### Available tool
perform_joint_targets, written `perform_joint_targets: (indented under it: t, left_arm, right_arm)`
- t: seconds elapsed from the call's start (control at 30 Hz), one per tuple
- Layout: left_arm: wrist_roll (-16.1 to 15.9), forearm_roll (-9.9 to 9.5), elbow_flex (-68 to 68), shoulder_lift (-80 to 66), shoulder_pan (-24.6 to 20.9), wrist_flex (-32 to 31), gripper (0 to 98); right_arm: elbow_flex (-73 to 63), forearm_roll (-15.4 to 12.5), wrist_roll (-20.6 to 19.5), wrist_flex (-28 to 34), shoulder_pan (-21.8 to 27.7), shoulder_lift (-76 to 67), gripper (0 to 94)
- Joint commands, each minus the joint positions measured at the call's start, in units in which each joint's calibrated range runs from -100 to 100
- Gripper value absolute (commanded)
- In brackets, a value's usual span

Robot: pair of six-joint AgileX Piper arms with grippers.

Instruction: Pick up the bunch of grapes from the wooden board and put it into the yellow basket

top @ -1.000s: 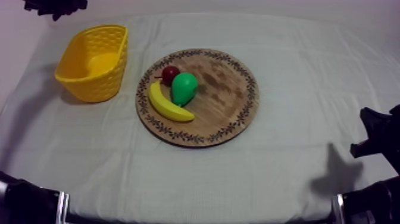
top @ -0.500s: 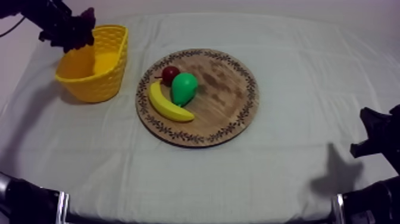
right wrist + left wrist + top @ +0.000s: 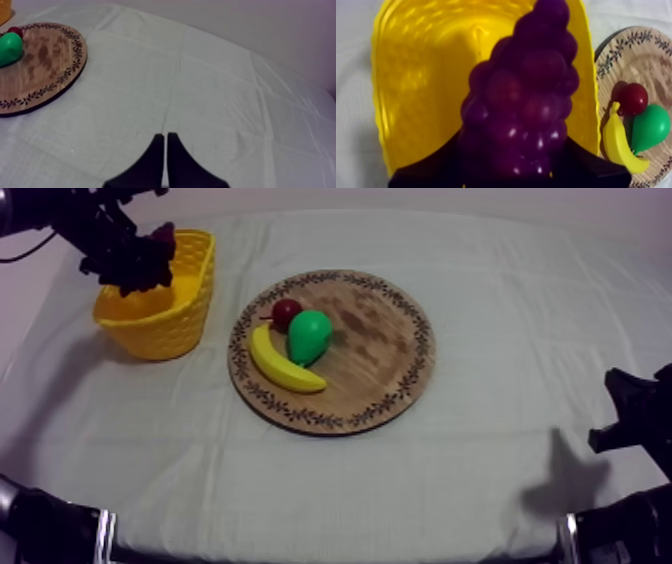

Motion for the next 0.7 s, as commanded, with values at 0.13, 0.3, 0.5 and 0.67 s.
perform_joint_targets:
  t: [0.13, 0.3, 0.5, 0.67]
  left_arm:
    - [0.0, 0.09, 2.1, 0.0, 0.2, -1.5, 53.4]
    - [-0.3, 0.4, 3.6, -0.6, 0.5, -3.5, 63.5]
    - [1.8, -1.14, 4.3, -1.7, 1.0, -5.1, 86.7]
    - [2.3, -1.76, 4.6, -2.7, 1.4, -5.7, 90.4]
  right_arm:
    - [0.0, 0.0, 0.0, 0.0, 0.0, 0.0, 0.5]
    - [0.0, 0.0, 0.0, 0.0, 0.0, 0.0, 0.5]
    - [0.0, 0.0, 0.0, 0.0, 0.0, 0.0, 0.5]
    - [0.0, 0.0, 0.0, 0.0, 0.0, 0.0, 0.5]
